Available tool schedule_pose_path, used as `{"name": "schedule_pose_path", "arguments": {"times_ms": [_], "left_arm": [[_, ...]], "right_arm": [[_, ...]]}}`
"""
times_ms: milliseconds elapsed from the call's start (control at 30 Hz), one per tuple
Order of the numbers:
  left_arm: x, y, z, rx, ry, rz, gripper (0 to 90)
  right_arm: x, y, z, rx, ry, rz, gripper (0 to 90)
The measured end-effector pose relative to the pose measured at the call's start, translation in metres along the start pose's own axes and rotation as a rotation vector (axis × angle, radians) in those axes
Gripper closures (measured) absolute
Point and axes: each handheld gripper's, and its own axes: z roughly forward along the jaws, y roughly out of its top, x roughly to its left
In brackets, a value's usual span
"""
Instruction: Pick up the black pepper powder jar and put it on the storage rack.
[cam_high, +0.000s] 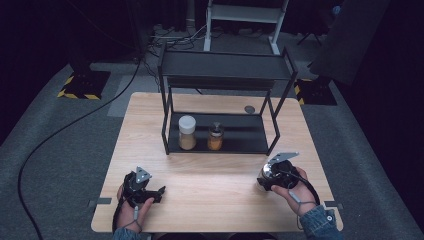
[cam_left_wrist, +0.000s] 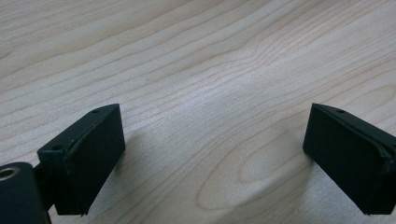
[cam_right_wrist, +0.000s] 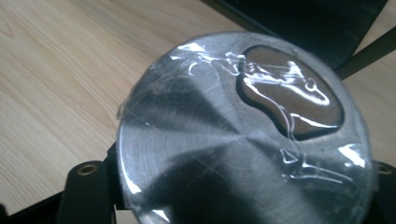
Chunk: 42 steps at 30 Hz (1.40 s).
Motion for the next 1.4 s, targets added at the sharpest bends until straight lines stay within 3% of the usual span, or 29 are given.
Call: {"name": "schedule_pose_path", "arguments": {"times_ms": [667, 1100, 1400], "left_arm": [[0.0, 0.0, 0.0, 0.0, 0.0, 0.0, 5.4], [0.0, 0.0, 0.0, 0.0, 0.0, 0.0, 5.4], [0.0, 0.0, 0.0, 0.0, -0.002, 0.005, 5.4]], "right_arm": [[-0.006, 0.057, -0.024, -0.055, -0.006, -0.024, 31.8], [-0.013, 0.096, -0.027, -0.077, -0.012, -0.031, 31.8], [-0.014, 0.122, -0.02, -0.071, -0.014, -0.043, 31.8]]}}
